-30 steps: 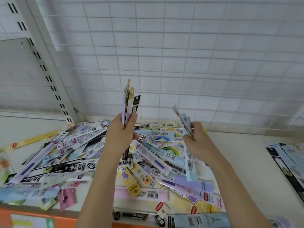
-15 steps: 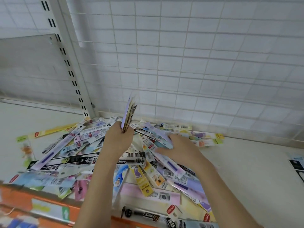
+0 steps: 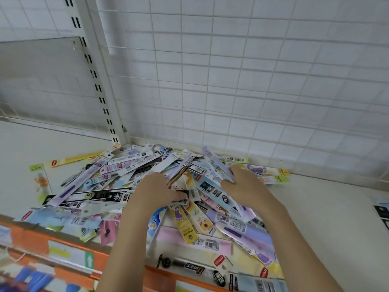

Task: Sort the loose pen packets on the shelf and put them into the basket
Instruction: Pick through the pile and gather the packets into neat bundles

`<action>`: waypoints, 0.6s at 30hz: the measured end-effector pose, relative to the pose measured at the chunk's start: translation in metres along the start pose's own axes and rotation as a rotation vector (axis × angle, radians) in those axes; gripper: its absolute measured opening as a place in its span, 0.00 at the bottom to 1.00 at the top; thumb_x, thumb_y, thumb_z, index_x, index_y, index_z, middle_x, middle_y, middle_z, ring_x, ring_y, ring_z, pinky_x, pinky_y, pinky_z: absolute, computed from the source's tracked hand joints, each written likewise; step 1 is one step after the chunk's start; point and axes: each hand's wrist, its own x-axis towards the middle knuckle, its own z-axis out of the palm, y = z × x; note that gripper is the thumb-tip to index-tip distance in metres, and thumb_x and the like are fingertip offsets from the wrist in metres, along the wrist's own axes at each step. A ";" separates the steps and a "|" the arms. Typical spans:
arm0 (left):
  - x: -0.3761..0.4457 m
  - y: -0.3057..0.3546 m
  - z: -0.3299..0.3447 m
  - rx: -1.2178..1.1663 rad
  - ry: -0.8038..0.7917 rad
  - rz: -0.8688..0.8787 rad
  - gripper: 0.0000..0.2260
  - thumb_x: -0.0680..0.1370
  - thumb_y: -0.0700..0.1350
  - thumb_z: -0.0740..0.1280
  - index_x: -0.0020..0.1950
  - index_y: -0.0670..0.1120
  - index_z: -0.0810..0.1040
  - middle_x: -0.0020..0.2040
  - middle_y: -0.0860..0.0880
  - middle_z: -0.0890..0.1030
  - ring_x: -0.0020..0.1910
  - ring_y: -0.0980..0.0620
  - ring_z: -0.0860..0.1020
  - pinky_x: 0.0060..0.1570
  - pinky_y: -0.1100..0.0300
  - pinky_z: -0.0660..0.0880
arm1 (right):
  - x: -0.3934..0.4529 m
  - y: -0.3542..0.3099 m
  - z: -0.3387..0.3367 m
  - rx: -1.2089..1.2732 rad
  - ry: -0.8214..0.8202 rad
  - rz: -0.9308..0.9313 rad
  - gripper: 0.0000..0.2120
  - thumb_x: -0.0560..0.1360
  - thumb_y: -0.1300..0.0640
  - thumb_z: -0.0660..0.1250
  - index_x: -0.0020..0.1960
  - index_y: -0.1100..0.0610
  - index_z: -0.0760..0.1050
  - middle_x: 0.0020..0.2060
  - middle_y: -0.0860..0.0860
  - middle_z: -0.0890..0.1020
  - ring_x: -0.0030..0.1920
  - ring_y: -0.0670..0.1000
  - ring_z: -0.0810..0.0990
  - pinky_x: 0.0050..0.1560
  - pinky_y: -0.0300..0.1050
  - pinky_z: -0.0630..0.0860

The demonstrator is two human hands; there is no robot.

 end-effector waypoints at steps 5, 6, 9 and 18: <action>-0.006 -0.015 -0.005 0.101 -0.073 -0.006 0.24 0.65 0.57 0.76 0.49 0.42 0.73 0.41 0.48 0.76 0.41 0.49 0.74 0.35 0.60 0.69 | -0.002 0.003 0.007 0.008 0.032 0.034 0.07 0.77 0.53 0.60 0.49 0.57 0.68 0.36 0.52 0.75 0.35 0.53 0.75 0.35 0.45 0.70; -0.007 -0.018 -0.004 0.133 -0.066 0.003 0.21 0.66 0.55 0.75 0.48 0.43 0.73 0.40 0.49 0.76 0.40 0.49 0.74 0.35 0.60 0.69 | -0.003 0.003 0.009 0.011 0.048 0.035 0.06 0.76 0.53 0.60 0.47 0.56 0.67 0.35 0.51 0.74 0.34 0.53 0.75 0.34 0.45 0.69; -0.009 -0.025 0.000 0.176 0.039 0.044 0.11 0.72 0.49 0.70 0.42 0.46 0.70 0.36 0.52 0.72 0.39 0.48 0.73 0.34 0.60 0.67 | -0.006 0.004 0.015 0.049 0.084 0.034 0.08 0.76 0.52 0.61 0.40 0.51 0.64 0.33 0.50 0.73 0.36 0.57 0.78 0.34 0.46 0.70; -0.021 -0.023 -0.012 -0.006 0.250 0.141 0.19 0.79 0.50 0.61 0.29 0.51 0.61 0.26 0.50 0.66 0.25 0.53 0.65 0.25 0.62 0.59 | -0.012 0.001 0.017 0.061 0.179 0.041 0.09 0.77 0.52 0.62 0.45 0.58 0.69 0.37 0.57 0.78 0.38 0.59 0.79 0.35 0.46 0.69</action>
